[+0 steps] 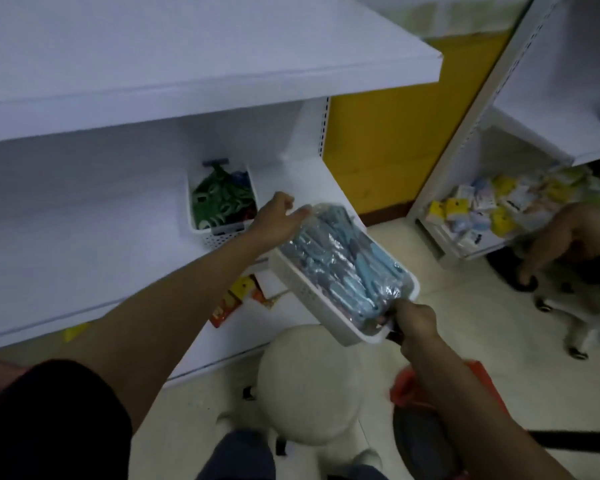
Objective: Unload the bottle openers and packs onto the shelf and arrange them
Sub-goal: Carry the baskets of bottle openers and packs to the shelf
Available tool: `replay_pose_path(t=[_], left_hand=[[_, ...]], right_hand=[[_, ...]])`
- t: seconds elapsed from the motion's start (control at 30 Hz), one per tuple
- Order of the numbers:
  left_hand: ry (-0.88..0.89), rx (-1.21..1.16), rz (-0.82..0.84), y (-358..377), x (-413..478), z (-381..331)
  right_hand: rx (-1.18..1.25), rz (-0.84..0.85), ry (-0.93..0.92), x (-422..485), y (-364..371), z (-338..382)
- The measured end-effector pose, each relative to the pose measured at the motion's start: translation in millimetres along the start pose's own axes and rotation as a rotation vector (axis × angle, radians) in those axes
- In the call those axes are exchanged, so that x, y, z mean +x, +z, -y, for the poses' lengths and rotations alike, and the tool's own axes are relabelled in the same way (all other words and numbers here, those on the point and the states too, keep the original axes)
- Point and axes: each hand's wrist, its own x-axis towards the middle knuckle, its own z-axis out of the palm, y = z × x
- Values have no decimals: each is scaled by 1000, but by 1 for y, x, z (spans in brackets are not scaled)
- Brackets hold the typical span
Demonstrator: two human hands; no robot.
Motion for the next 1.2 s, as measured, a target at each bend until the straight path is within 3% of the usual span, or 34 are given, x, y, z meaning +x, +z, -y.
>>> replay_pose_path(t=[0.1, 0.2, 0.4, 0.73, 0.8, 0.87, 0.97, 1.03, 1.13, 1.2], left_hand=[[164, 73, -161, -20, 8, 11], [284, 340, -132, -35, 9, 43], [207, 655, -102, -26, 30, 94], [-88, 780, -333, 19, 72, 130], [-68, 817, -358, 21, 75, 132], [-8, 800, -452, 19, 75, 131], [68, 705, -679, 4, 83, 137], [14, 692, -765, -15, 91, 148], [-118, 575, -714, -42, 112, 177], [-107, 509, -570, -56, 125, 187]], right_hand=[[94, -49, -25, -1, 43, 28], [203, -56, -17, -1, 84, 54], [265, 57, -54, 32, 159, 92], [153, 599, 135, 119, 237, 97], [-27, 705, 101, 115, 238, 100], [-247, 730, -186, 110, 236, 94], [-429, 652, -1095, 105, 246, 82], [-570, 671, -1497, 105, 271, 77], [-786, 597, -1756, 110, 312, 44], [-733, 500, -1850, 118, 326, 21]])
